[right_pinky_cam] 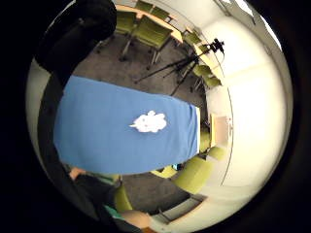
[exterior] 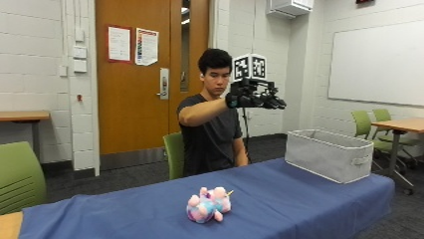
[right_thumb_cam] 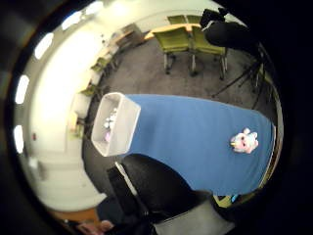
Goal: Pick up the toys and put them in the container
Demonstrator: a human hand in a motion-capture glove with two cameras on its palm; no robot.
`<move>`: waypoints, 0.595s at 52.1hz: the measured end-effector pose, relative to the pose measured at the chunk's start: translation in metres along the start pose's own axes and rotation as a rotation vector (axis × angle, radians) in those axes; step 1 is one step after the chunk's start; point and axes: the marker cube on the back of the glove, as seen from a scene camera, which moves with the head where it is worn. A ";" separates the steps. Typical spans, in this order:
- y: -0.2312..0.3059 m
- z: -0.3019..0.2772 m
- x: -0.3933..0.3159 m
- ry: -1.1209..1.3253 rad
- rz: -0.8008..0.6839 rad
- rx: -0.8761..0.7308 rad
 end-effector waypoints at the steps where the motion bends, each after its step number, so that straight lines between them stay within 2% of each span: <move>1: 0.002 0.004 0.010 0.005 0.011 -0.007; 13: 0.002 0.092 0.117 0.029 0.169 -0.060; 31: 0.017 0.235 0.166 -0.046 0.241 -0.269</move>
